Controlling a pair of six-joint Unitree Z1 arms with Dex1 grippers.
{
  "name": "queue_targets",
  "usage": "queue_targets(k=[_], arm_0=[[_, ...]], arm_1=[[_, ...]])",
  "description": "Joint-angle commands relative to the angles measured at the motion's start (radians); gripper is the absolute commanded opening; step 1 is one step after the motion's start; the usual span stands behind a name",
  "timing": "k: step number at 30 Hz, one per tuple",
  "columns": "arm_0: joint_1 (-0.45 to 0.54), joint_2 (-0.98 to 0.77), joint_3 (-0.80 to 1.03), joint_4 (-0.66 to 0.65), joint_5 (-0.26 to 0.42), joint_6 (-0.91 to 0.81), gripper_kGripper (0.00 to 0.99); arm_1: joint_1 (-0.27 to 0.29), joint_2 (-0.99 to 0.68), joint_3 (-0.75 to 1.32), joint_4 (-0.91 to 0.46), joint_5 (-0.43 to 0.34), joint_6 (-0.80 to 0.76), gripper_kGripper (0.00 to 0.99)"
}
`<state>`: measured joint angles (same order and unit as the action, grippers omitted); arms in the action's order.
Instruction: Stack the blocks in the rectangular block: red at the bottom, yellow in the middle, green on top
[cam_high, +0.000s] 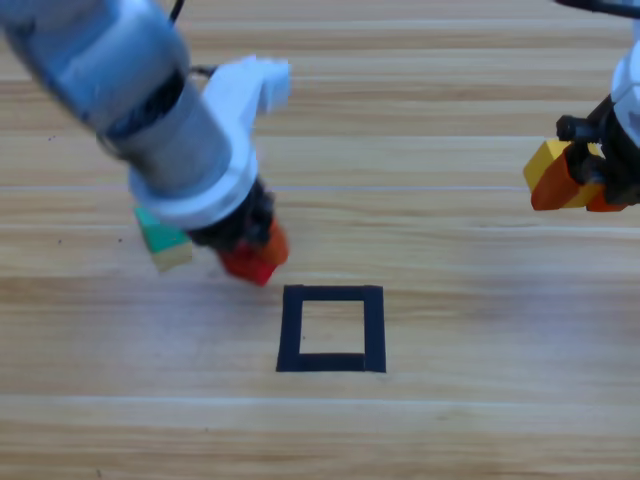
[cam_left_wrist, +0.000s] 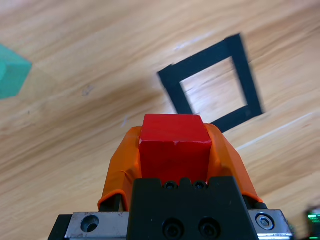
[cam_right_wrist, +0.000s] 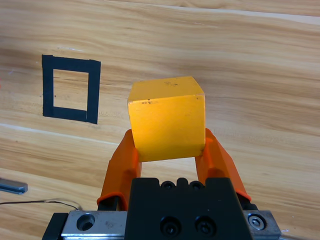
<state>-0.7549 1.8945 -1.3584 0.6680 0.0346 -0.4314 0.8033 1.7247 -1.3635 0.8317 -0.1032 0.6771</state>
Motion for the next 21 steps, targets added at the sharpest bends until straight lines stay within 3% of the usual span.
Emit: queue_targets(k=[1,10,13,21], arm_0=[[-0.081,0.043,-0.076,0.071,0.031,-0.124,0.008],[-0.192,0.222,-0.321,0.285,0.151,-0.4,0.006],[-0.228,0.333,-0.476,0.424,0.185,-0.503,0.008],[-0.238,0.397,-0.545,0.481,0.136,-0.586,0.009]], arm_1=[[0.017,0.105,0.001,0.017,0.014,-0.004,0.233],[0.017,0.13,-0.013,0.017,0.022,-0.036,0.233],[0.019,0.131,-0.013,0.017,0.03,-0.042,0.233],[0.017,0.142,-0.011,0.017,0.036,-0.045,0.233]])
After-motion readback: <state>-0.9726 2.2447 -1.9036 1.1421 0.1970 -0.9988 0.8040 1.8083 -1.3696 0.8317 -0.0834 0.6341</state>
